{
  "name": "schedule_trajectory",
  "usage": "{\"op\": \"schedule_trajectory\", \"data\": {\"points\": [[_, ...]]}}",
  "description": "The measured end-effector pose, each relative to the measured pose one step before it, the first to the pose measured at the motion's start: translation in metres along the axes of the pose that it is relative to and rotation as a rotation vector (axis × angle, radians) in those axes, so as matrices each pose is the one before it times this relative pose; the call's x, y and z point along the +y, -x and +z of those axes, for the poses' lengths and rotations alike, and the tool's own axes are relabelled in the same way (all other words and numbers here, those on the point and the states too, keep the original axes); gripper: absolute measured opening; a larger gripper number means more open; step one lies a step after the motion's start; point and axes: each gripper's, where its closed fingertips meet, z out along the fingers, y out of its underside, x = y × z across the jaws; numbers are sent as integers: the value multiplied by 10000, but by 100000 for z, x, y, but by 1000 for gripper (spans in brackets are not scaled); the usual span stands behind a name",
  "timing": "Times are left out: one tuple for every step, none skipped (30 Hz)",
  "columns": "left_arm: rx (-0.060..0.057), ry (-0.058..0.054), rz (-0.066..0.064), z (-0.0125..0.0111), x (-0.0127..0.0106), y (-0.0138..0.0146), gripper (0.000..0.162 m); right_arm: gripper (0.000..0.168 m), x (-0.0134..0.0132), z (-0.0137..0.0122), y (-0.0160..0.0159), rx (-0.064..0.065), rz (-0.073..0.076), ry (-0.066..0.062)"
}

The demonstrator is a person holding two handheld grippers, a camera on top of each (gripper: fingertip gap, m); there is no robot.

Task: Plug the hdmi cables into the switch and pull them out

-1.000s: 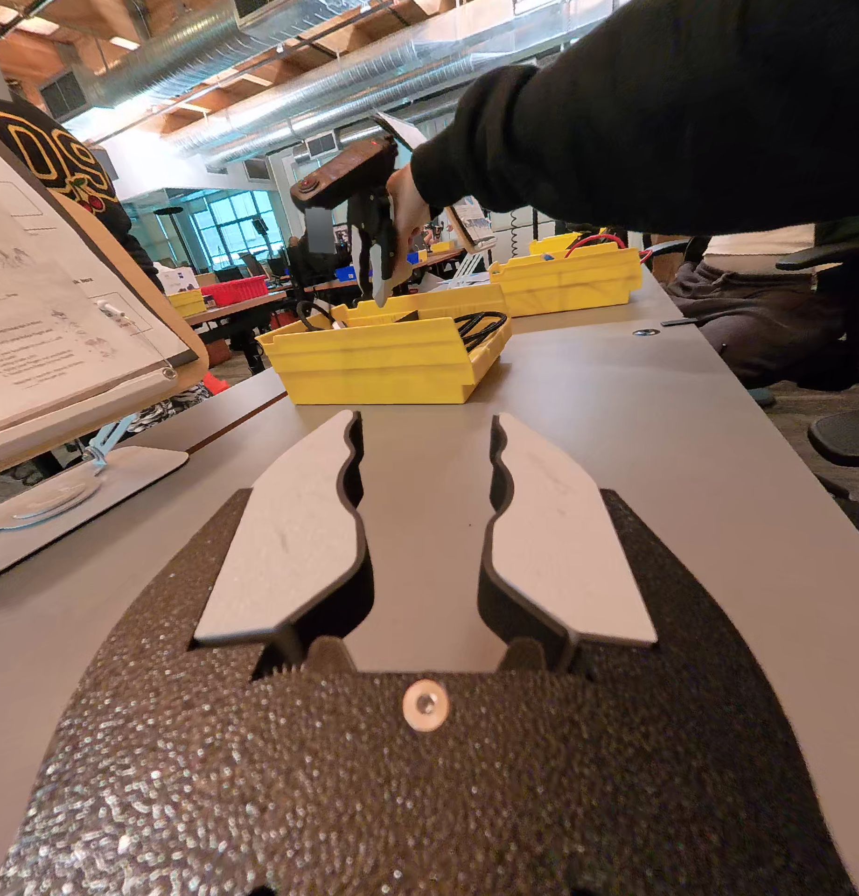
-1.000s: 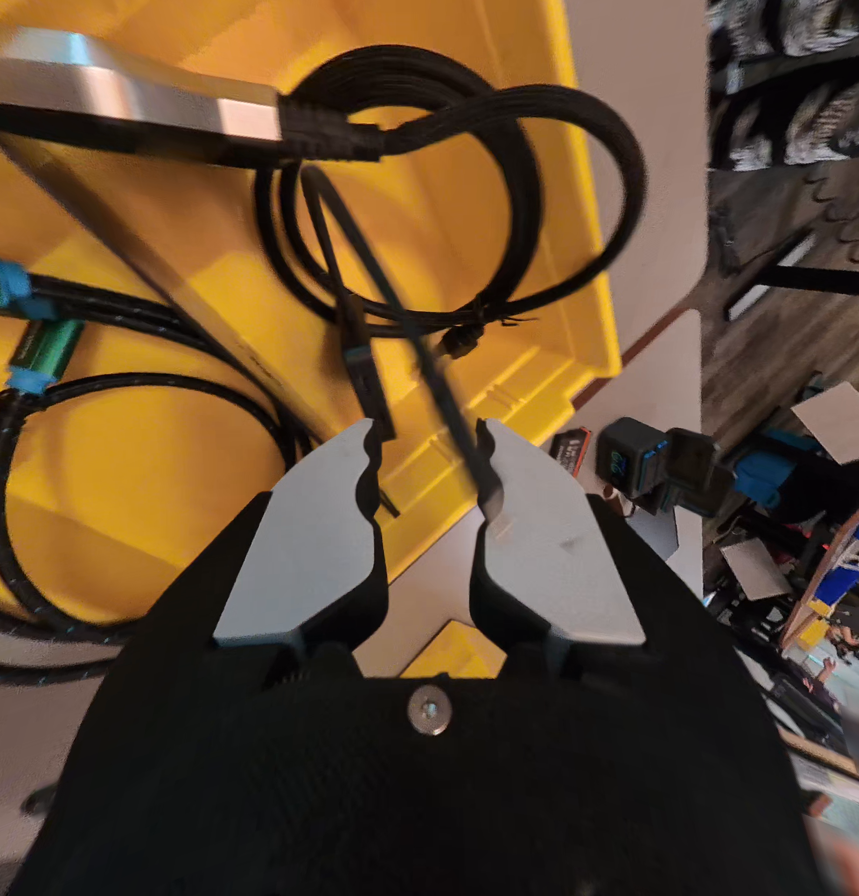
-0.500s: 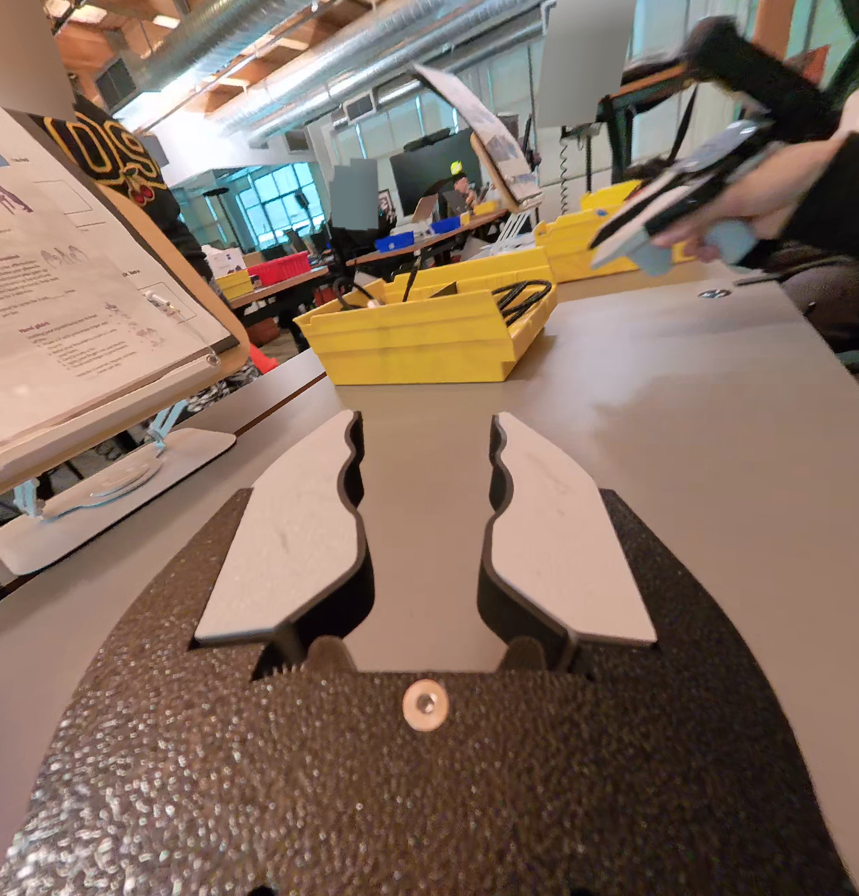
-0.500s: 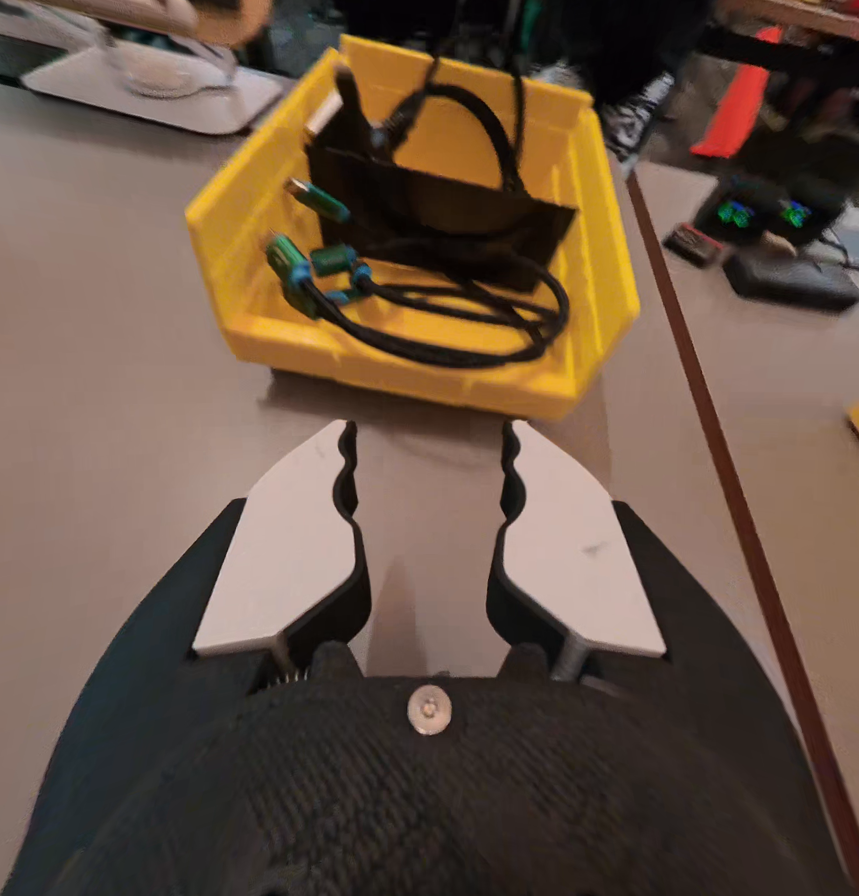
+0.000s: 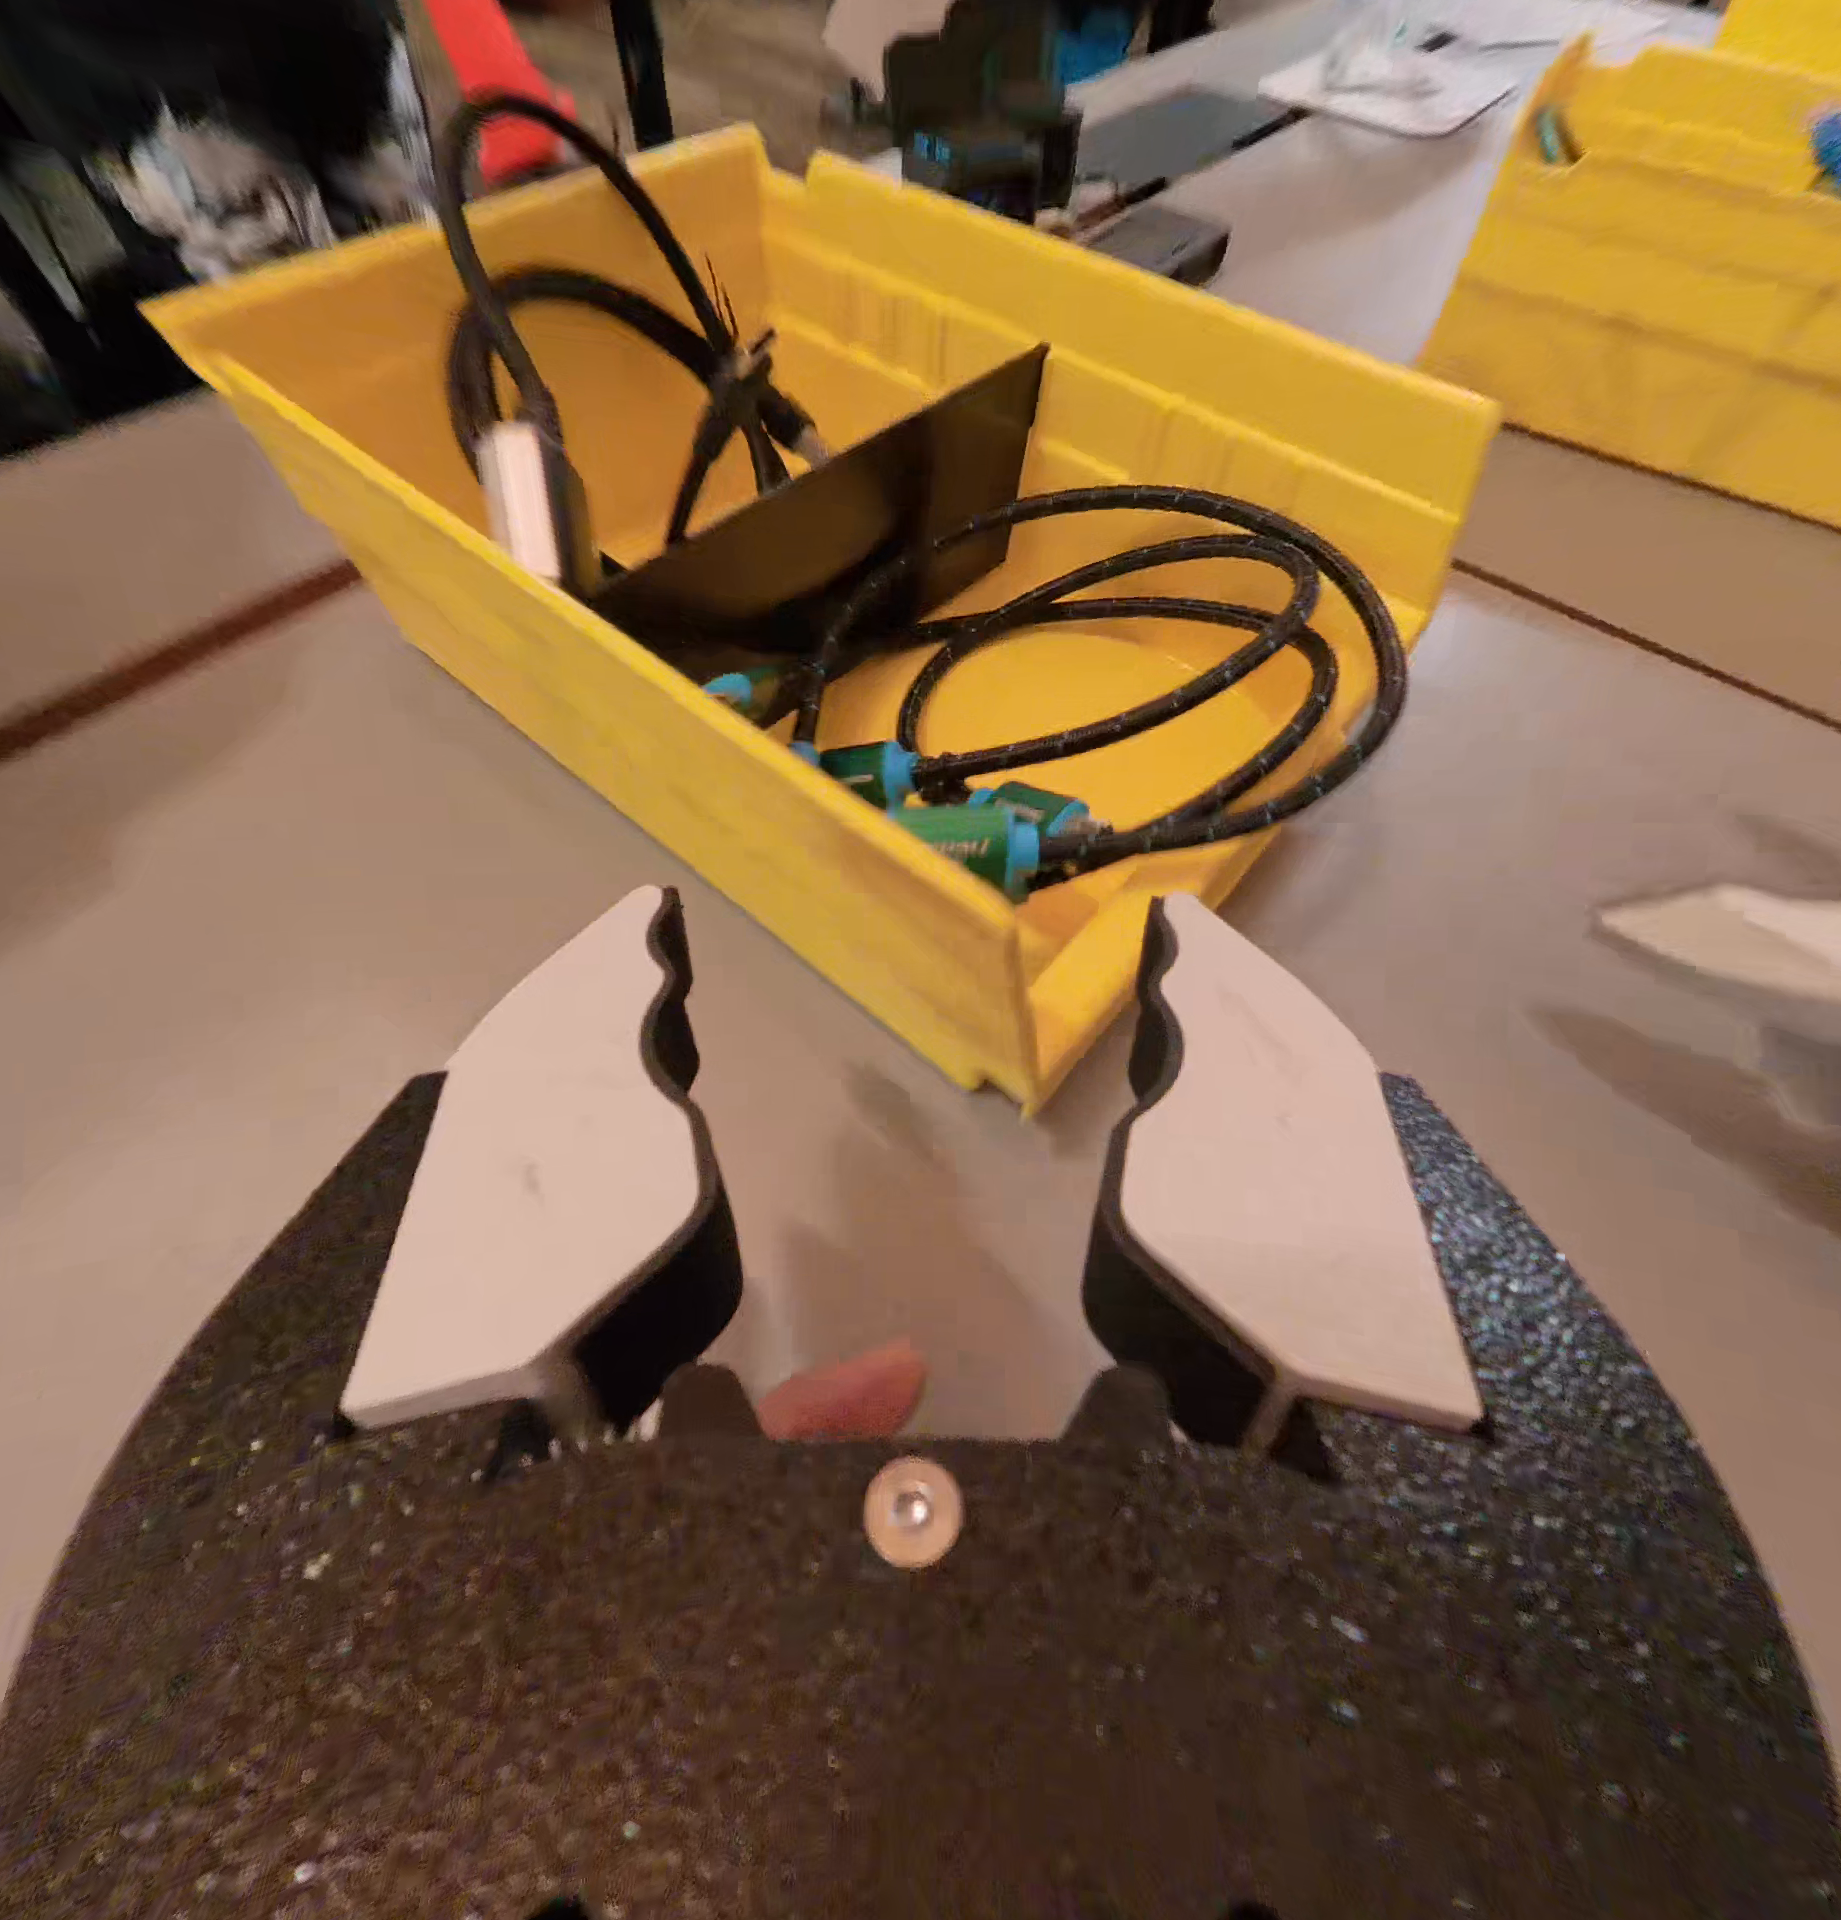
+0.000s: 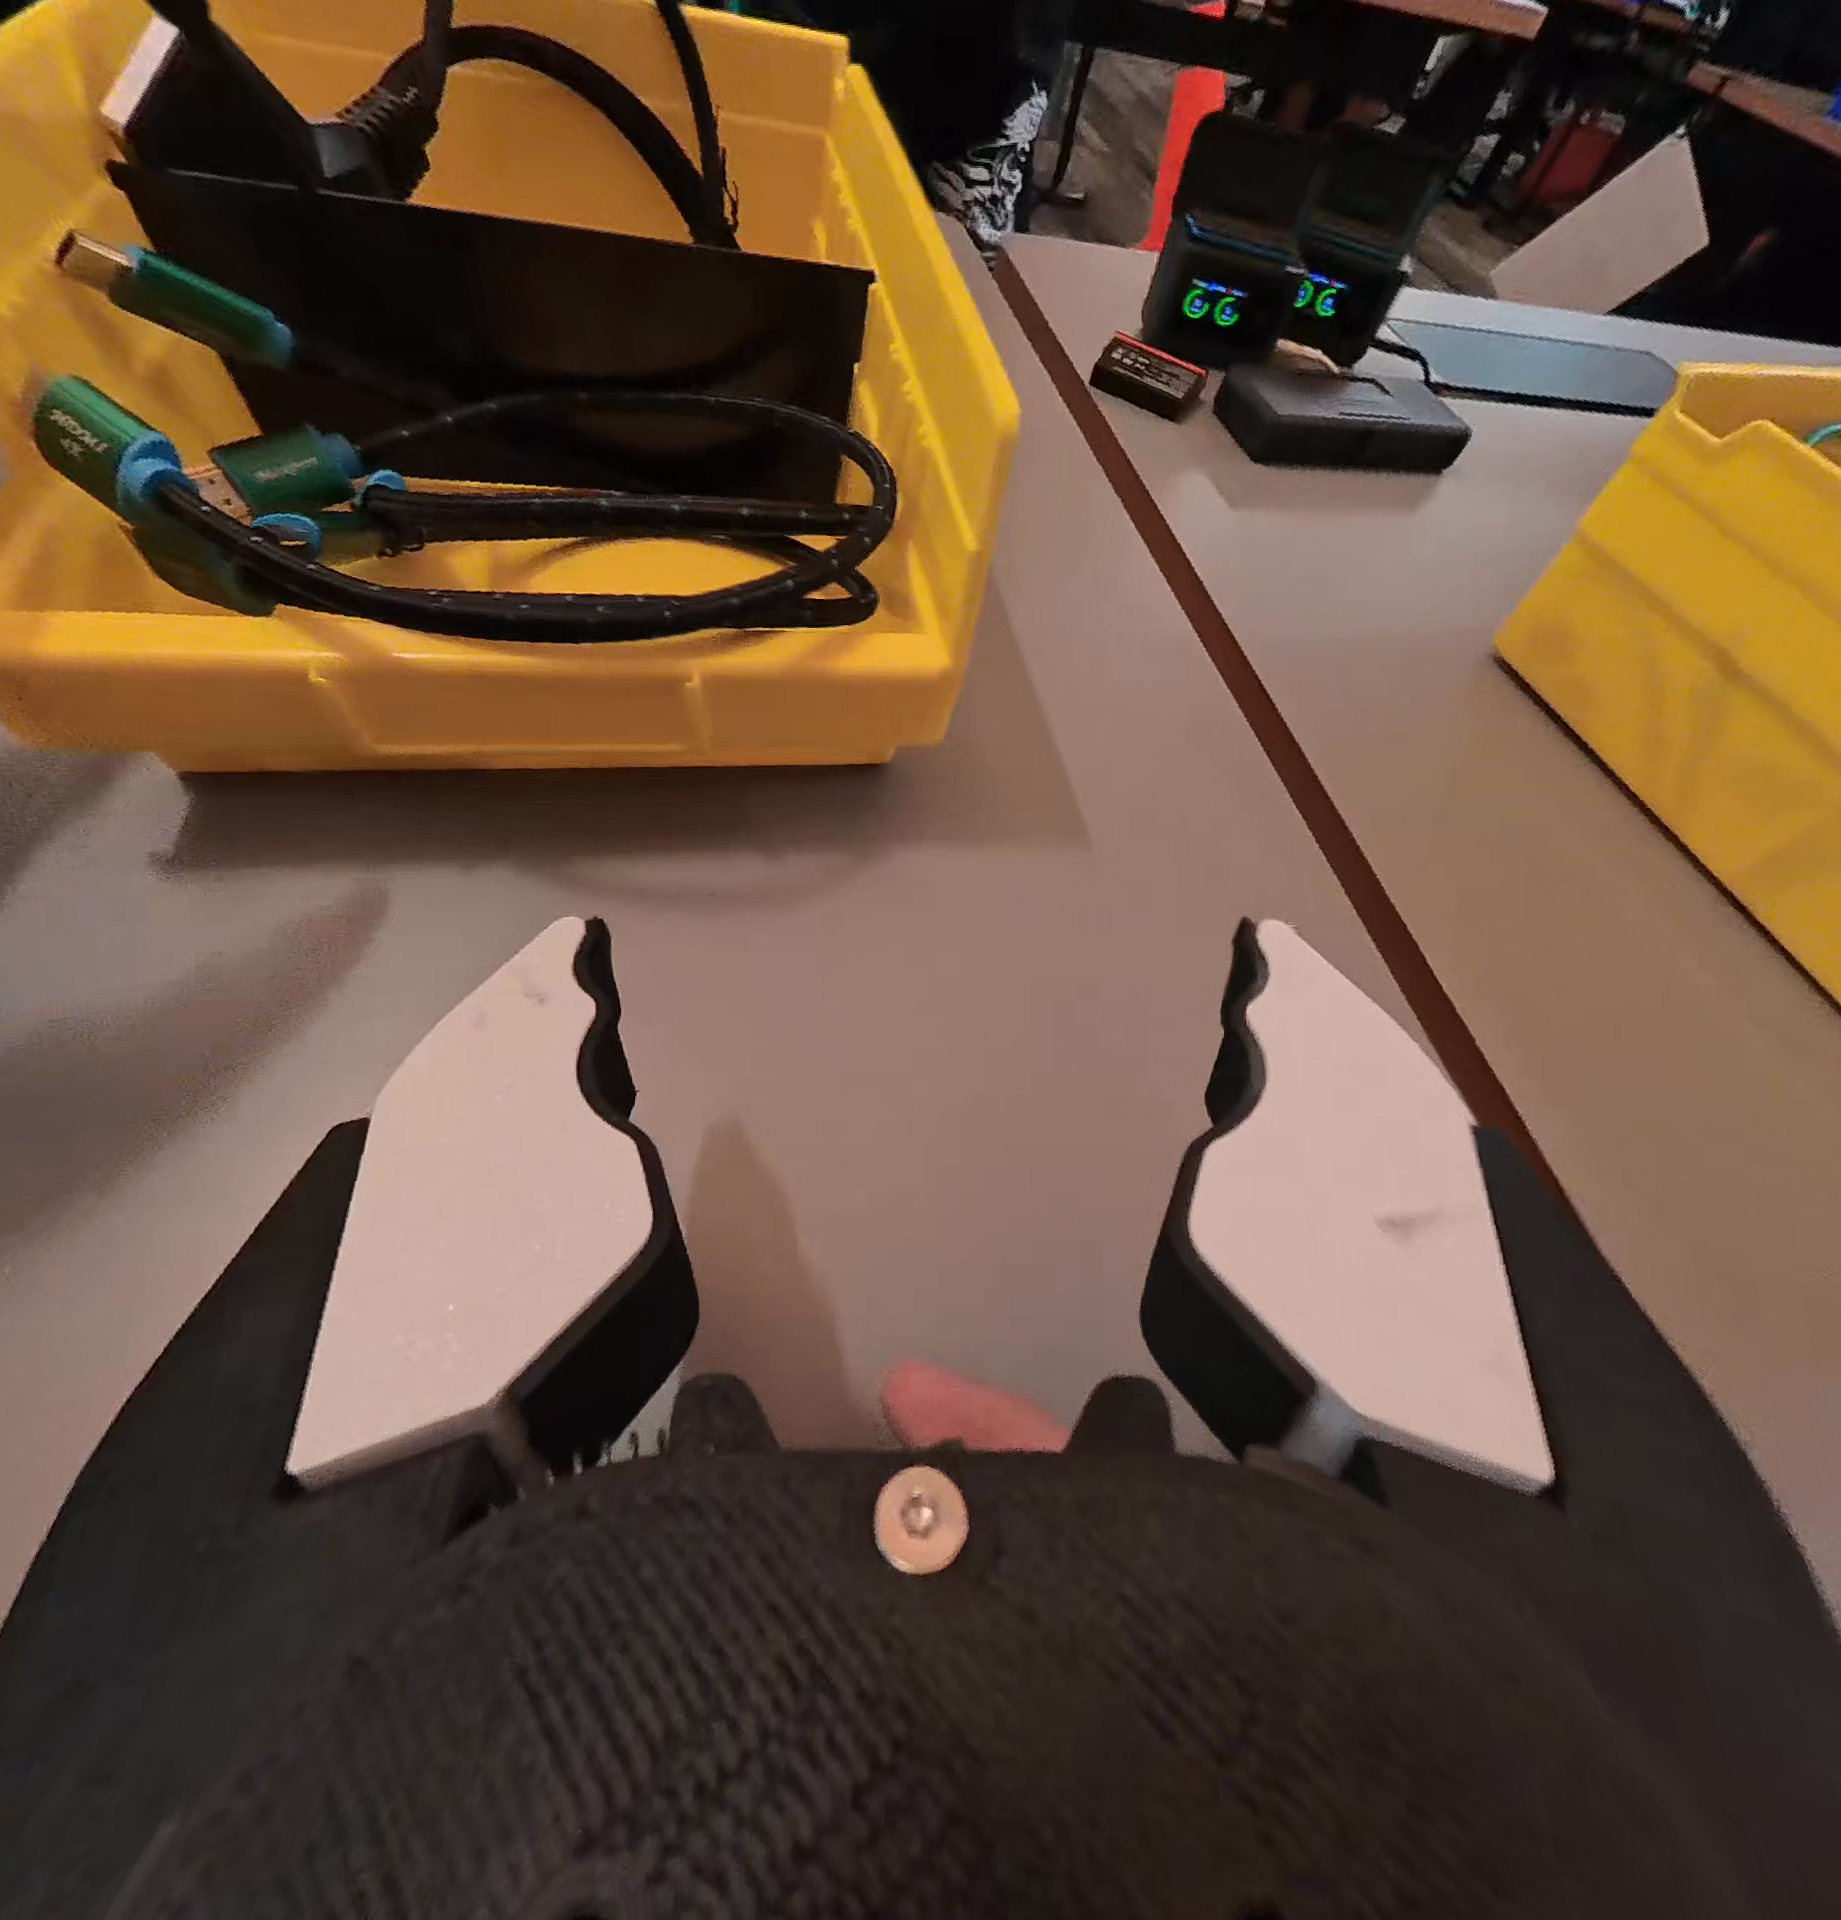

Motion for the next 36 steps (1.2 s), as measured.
{"op": "schedule_trajectory", "data": {"points": [[21, 124, -436, 1233, -246, -256, 82, 109, 34, -111, -505, 145, 3, -6], [-100, 39, -293, 1038, -310, -63, 79, 109, 70, -64, -536, 172, -36, -11], [-441, 74, 12, 920, -170, 424, 78, 108, 180, -5, -438, 135, -47, 23], [-701, 136, 308, 776, -18, 791, 76, 108, 261, 41, -320, 70, -8, 79], [-580, 29, 329, 472, -100, 652, 70, 108, 270, 45, -101, -47, 21, 111], [-334, -136, 106, 84, -296, 403, 68, 108, 155, 9, 81, -141, 23, 71], [-402, -42, 119, -32, -110, 623, 60, 108, 17, -64, 203, -215, 0, 7], [-428, -42, 248, -70, -34, 804, 54, 108, -117, -156, 201, -211, -15, -49], [-531, -52, 224, -77, 75, 1195, 45, 108, -236, -240, 62, -117, 1, -92], [-360, -65, 10, -94, 208, 1386, 34, 108, -304, -303, -159, 19, 38, -122], [-80, -63, -191, -173, 281, 1434, 25, 108, -313, -336, -263, 76, 65, -128], [-81, -3, -93, -310, 414, 1690, 17, 108, -295, -350, -204, 41, 68, -131], [-2, 12, 105, -523, 530, 1700, 8, 108, -313, -331, -89, -35, 79, -155], [298, -18, 221, -776, 649, 1329, 7, 109, -391, -330, 44, -124, 106, -179], [306, -22, 94, -1052, 779, 1182, 6, 110, -533, -370, 264, -272, 156, -204], [250, -19, 38, -1328, 902, 1074, 6, 110, -702, -474, 530, -427, 220, -229], [153, -16, -99, -1562, 1000, 1013, 5, 110, -931, -642, 679, -482, 236, -288], [81, -5, -121, -1745, 1056, 941, 5, 110, -1206, -726, 807, -484, 196, -445], [-9, 10, 62, -1853, 1080, 931, 5, 109, -1351, -686, 970, -476, 138, -570], [-92, 44, 162, -1900, 1118, 946, 5, 107, -1257, -522, 1114, -447, 80, -544], [-92, 52, 66, -1904, 1145, 891, 5, 103, -1003, -291, 1288, -434, 38, -388], [-56, 22, -89, -1861, 1120, 824, 6, 101, -714, -53, 1522, -455, 40, -182], [-79, -12, -162, -1788, 1085, 820, 5, 100, -455, 183, 1772, -465, 40, -15], [-113, -11, -137, -1719, 1021, 823, 5, 97, -312, 384, 2041, -490, 85, 71], [-119, 18, -105, -1640, 976, 817, 5, 92, -383, 565, 2460, -621, 184, 39], [-132, 26, -101, -1546, 911, 783, 5, 87, -645, 806, 2817, -716, 267, -121], [-149, 8, -82, -1409, 836, 768, 5, 78, -877, 1223, 2844, -615, 243, -249], [-151, -14, -54, -1267, 751, 723, 6, 74, -1032, 1770, 2876, -600, 109, -252], [-155, -32, -60, -1106, 652, 683, 6, 75, -934, 2376, 2953, -698, -22, -114], [-150, -52, -80, -920, 545, 595, 6, 76, -603, 2959, 2887, -771, -100, 166], [-125, -75, -94, -750, 428, 476, 6, 79, -187, 3453, 2701, -850, -197, 462], [-117, -82, -83, -589, 329, 386, 6, 82, 93, 3816, 2357, -875, -105, 698], [-125, -59, -61, -467, 248, 313, 6, 86, 138, 4001, 1875, -782, 120, 818], [-130, -27, -28, -376, 193, 230, 6, 89, -152, 3960, 1512, -710, 402, 700], [-118, -39, 6, -262, 126, 160, 6, 93, -384, 3793, 1055, -563, 509, 532], [-99, -76, -18, -159, 59, 94, 6, 91, -370, 3581, 506, -359, 478, 460]]}}
